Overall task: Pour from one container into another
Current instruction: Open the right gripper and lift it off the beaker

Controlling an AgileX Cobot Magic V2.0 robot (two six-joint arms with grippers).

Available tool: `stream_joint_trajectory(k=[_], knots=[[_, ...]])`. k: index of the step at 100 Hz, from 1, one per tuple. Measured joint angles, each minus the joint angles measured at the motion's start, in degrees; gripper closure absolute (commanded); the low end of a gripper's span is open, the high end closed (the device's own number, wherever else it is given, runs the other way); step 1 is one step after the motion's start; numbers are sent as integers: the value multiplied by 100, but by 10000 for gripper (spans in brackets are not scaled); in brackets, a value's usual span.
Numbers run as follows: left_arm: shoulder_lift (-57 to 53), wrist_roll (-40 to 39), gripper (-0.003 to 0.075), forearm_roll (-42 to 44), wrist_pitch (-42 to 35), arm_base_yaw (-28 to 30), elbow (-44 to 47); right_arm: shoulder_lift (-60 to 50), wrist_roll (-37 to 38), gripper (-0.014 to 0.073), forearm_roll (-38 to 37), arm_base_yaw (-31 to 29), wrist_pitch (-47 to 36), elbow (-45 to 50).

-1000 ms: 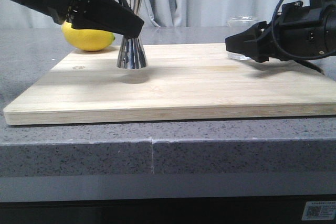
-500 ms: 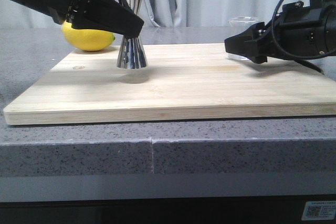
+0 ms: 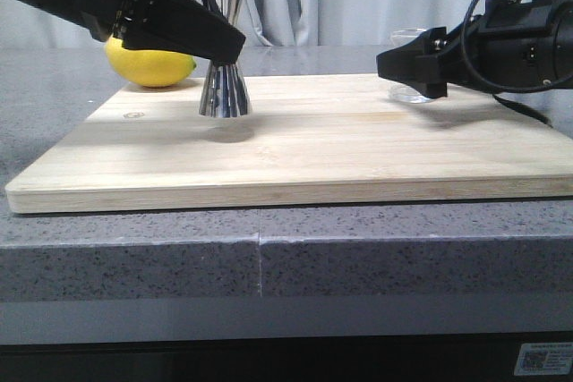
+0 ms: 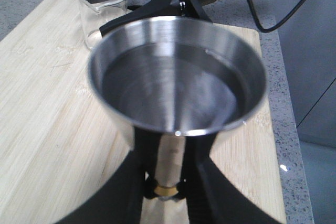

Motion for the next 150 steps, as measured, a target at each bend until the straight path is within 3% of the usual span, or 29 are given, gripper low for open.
stream_joint_trajectory(k=[89, 150], knots=[[0, -26, 730, 0, -42, 11, 0, -24, 79, 58, -19, 0, 6, 242], [0, -30, 730, 0, -44, 11, 0, -1090, 102, 58, -44, 0, 465, 823]])
